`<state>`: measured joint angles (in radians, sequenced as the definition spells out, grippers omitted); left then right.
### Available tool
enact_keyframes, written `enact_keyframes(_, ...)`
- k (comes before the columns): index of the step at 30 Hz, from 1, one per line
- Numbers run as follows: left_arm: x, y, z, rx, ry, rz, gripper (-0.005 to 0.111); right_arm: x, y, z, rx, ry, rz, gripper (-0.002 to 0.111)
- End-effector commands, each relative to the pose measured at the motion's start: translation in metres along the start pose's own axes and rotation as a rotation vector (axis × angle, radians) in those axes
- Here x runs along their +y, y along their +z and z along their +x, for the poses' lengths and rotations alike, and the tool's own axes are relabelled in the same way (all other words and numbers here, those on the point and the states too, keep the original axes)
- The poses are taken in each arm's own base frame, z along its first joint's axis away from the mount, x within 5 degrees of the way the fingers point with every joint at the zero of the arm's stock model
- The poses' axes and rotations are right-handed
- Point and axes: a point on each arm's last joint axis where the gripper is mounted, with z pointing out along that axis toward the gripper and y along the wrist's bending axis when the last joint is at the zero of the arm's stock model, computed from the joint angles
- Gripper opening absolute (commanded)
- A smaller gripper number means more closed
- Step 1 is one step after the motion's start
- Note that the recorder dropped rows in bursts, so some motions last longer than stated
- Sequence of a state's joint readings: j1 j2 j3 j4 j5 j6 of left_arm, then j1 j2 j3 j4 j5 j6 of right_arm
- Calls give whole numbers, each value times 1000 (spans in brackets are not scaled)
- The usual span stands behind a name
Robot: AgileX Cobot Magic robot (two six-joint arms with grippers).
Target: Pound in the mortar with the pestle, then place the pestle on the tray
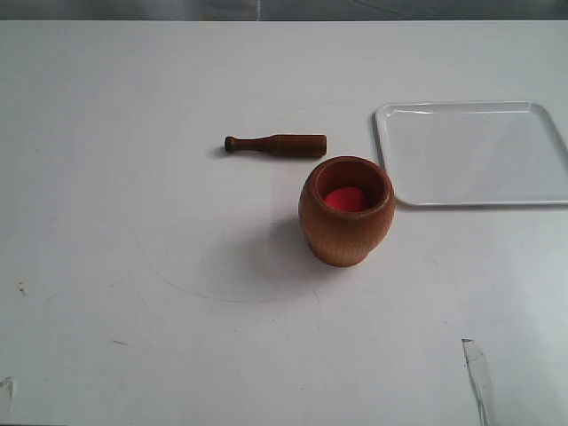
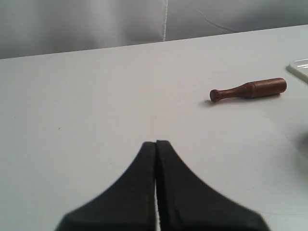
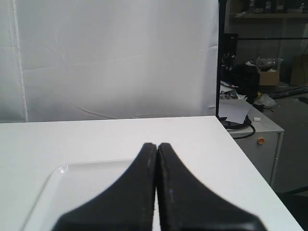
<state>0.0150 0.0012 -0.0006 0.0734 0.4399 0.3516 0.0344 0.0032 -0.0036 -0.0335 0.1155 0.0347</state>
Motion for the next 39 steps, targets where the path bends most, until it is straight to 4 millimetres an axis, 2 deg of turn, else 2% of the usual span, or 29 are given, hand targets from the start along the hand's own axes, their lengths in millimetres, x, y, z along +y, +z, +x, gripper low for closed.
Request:
enact_keyframes(1,-1,0,0,-7,-12,8,0,0,0,1,2,-4,6,0)
enact_keyframes(8,-1,0,0,-7,-12,8,0,0,0,-1,-20,-3,6,0)
enact_keyframes(13,-1,0,0,-7,-12,8,0,0,0,-7,-93,56,-1,0)
enact_keyframes(29,-1,0,0,-7,-12,8,0,0,-1,-9,-109,246,-13,0)
enact_keyframes(39,-1,0,0,-7,-12,8,0,-6,-5,-28,-334,358,12,0)
